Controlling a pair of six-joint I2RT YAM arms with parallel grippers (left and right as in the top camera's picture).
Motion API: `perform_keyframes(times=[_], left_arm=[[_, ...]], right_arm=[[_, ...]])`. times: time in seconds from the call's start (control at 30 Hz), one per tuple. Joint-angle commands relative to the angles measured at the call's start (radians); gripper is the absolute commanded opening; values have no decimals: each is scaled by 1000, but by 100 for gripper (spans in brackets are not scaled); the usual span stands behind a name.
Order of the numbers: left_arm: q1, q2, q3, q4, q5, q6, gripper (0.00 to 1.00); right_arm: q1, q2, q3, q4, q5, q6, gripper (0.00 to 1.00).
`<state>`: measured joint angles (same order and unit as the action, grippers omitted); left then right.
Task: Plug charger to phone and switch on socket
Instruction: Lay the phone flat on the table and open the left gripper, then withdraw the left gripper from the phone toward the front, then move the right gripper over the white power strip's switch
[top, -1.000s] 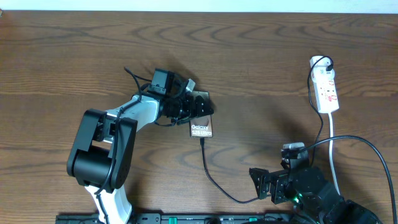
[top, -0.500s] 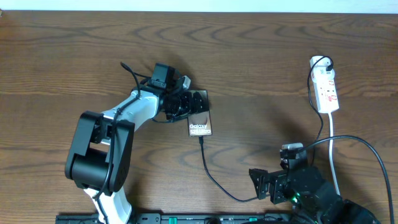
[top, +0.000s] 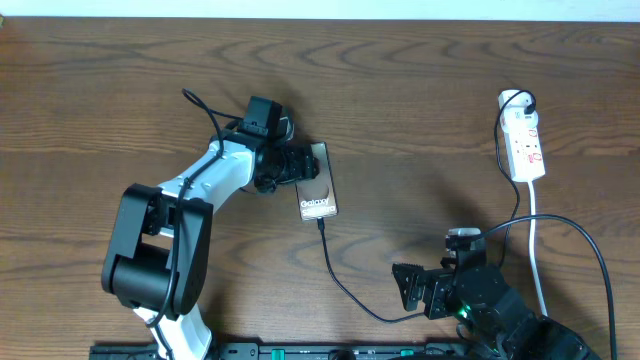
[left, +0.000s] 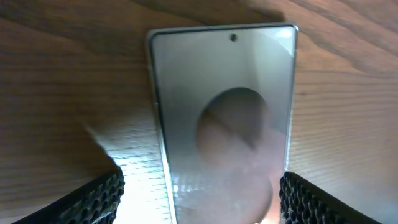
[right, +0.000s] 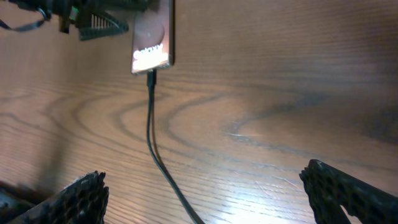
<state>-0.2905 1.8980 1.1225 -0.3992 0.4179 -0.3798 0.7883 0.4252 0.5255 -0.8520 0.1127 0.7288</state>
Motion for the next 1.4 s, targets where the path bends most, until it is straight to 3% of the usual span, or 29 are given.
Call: perform_keyframes(times=[0.0, 0.13, 0.33, 0.47, 0.53, 0.67, 0.9, 1.2, 1.37], left_arm=[[15, 80, -8, -89, -188, 59, 83], [15, -14, 89, -223, -235, 70, 83], [15, -328, 176, -402, -376, 69, 83], [14, -616, 174, -484, -398, 69, 83], [8, -809, 156, -512, -422, 69, 83], [2, -1110, 98, -560, -480, 68, 83], [2, -1435, -40, -601, -486, 18, 83], [2, -1534, -96, -687, -487, 2, 84], [2, -1534, -96, -723, -471, 1, 84]], right_arm=[[-5, -2, -6, 6, 10, 43, 99], [-5, -2, -6, 7, 58, 41, 97], [-5, -2, -6, 7, 177, 41, 47], [-6, -2, -6, 7, 268, 53, 22], [-13, -2, -6, 7, 347, 103, 2], [-54, -2, 20, 7, 419, 161, 1], [-233, 32, 200, -43, 443, 154, 1], [-612, 334, 583, -194, 434, 51, 1], [-836, 597, 827, -290, 261, -2, 1]])
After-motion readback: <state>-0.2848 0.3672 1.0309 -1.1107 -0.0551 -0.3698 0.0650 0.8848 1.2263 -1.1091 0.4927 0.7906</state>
